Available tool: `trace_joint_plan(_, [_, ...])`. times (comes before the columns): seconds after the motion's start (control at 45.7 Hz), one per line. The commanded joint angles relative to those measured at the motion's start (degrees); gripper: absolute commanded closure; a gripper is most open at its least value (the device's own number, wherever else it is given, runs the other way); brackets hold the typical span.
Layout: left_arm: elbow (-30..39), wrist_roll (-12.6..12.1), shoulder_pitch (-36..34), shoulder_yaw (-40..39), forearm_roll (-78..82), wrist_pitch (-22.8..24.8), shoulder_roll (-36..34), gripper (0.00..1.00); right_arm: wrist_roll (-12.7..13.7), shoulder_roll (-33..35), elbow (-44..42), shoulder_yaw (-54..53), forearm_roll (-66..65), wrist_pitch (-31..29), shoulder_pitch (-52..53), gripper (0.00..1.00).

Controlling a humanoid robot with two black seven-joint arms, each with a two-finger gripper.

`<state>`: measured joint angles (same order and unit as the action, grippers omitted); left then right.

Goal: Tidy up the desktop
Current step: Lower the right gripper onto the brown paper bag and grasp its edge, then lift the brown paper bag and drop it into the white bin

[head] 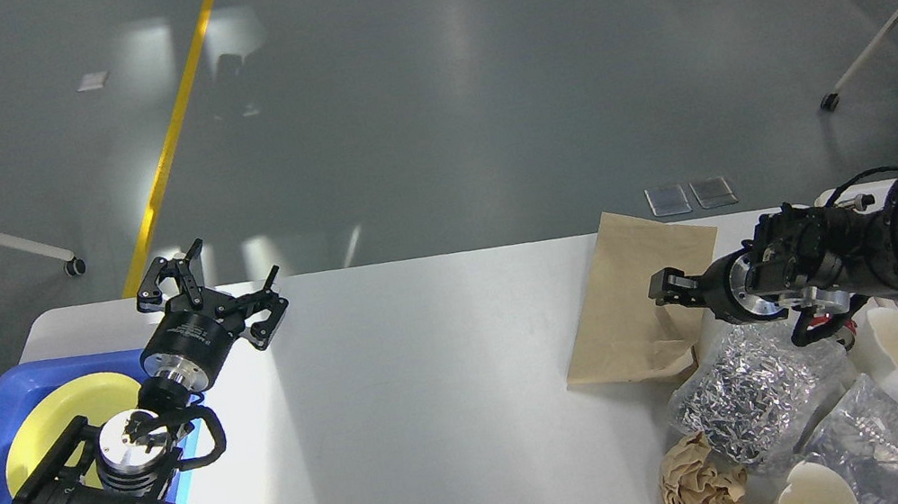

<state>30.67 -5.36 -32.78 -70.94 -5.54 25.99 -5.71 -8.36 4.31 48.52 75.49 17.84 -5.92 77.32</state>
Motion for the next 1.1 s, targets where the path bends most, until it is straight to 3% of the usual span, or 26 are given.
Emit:
trace_joint_plan(0.0, [0.0,0.0,0.0,0.0,0.0,-0.1,0.0,0.03,0.0,0.0,-0.3,-0.1,0.0,0.0,-0.1,0.25])
trace_joint_plan(0.35, [0.0,0.0,0.0,0.0,-0.1,0.0,0.0,0.03,0.0,0.0,-0.4,-0.3,-0.1,0.5,-0.4,0.33])
trace_joint_plan(0.57, [0.0,0.0,0.0,0.0,0.0,-0.1,0.0,0.03,0.0,0.0,-0.3,-0.3,-0.3,0.5,-0.5,0.73])
trace_joint_plan(0.635, [0.0,0.0,0.0,0.0,0.0,-0.1,0.0,0.03,0.0,0.0,-0.3,-0.3,-0.8,0.5,-0.5,1.0])
trace_joint_plan(1.073, [0.0,0.0,0.0,0.0,0.0,0.0,0.0,0.03,0.0,0.0,0.1,-0.4,-1.1,0.5,0.0,1.0])
